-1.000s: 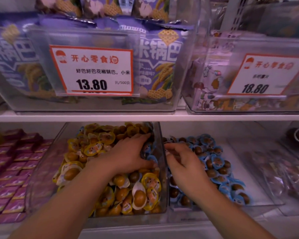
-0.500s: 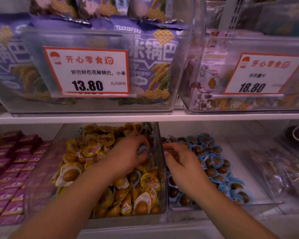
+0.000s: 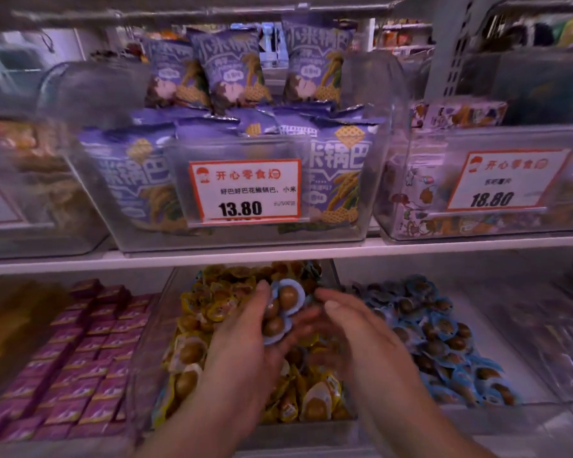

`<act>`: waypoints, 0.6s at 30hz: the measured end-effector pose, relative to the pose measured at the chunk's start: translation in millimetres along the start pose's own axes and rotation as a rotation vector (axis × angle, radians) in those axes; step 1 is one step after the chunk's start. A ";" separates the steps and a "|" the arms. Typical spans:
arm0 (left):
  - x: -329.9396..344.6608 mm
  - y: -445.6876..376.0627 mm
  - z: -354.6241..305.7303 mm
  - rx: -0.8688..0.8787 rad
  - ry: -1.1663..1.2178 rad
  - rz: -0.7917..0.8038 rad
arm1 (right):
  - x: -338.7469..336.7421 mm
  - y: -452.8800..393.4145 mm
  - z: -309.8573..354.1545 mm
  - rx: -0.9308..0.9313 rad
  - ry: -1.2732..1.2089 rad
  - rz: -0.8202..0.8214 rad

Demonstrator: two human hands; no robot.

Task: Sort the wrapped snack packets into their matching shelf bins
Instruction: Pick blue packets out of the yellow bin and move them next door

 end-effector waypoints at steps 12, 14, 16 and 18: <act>9.0 28.5 -10.2 0.632 -0.641 0.391 | -10.9 -13.0 2.8 0.290 -0.302 0.115; -0.5 12.0 -16.0 0.728 -0.713 0.301 | -31.6 -30.9 15.1 0.243 -0.275 0.068; -11.7 -8.6 -16.0 0.762 -0.895 0.218 | -57.4 -54.3 21.0 0.154 -0.175 -0.039; -19.3 -21.4 -5.4 0.738 -1.102 0.283 | -78.6 -73.0 22.8 0.096 -0.099 -0.153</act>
Point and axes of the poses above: each hand's wrist, its own y-axis away from the middle knuckle, its own x-axis out of the palm, z = x × y, the point moved 6 cm from there along -y, towards the middle knuckle, and after that the axes turned 9 degrees about -z, right-handed, at the moved point
